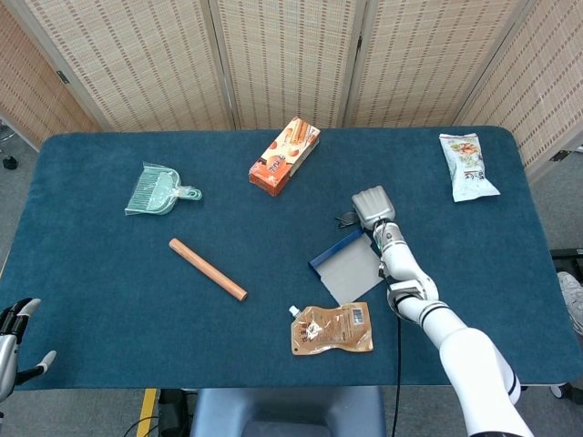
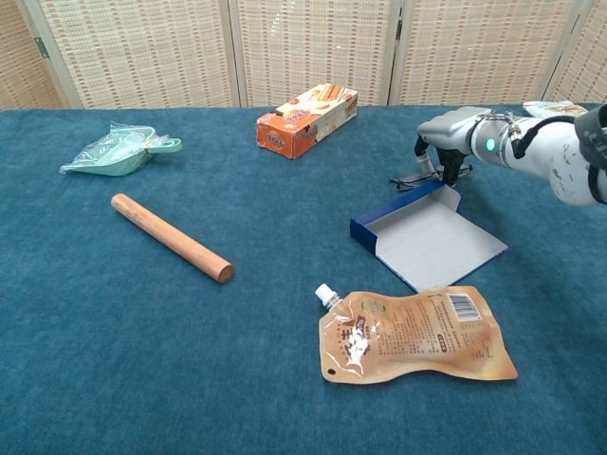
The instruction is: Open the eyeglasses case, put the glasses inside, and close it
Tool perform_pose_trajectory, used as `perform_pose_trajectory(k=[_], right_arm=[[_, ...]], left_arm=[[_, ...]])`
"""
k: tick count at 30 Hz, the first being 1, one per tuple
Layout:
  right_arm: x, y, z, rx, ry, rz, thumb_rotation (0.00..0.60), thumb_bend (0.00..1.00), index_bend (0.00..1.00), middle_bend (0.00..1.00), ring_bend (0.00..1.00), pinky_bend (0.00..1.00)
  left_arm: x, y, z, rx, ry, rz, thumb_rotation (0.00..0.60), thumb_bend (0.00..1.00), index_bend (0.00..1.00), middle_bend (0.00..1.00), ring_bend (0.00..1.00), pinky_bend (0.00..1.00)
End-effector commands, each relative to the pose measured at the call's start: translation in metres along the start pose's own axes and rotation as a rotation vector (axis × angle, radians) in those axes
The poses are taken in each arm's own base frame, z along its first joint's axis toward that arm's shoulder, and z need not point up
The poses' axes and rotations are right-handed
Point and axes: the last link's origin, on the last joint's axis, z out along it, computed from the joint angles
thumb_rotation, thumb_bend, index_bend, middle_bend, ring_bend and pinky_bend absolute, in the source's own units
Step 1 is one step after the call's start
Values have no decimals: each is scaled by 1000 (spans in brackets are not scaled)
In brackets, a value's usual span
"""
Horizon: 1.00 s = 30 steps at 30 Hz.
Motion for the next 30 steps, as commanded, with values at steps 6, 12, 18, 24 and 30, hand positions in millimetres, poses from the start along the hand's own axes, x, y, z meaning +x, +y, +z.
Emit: perform_pose_trajectory(k=[6,12,18,24,30], right_arm=[[-2,4,-3,6,33,13,600,487,596,1000,1000,1000],[-7,10,-5,-2,35,24,600,550,636,1000,1000,1000],[-2,19,-8,-3,72,62,600,587,673,1000,1000,1000],[14,37,-17,15,146,93,600,603,686,1000,1000,1000],[34,46,-39,90,242,92,600,604,686,1000,1000,1000]], left_arm=[[0,1,0,-2,0,0,600,241,164,156,160,289],[0,1,0,-2,0,-2,600,241,164,156,160,289],[1,2,1,-8,3,-2,600,241,164,156,160,289],[2,5,4,-20,7,-1,600,241,164,156,160,289],[3,9,6,-35,11,-2,600,241,164,156,160,289]])
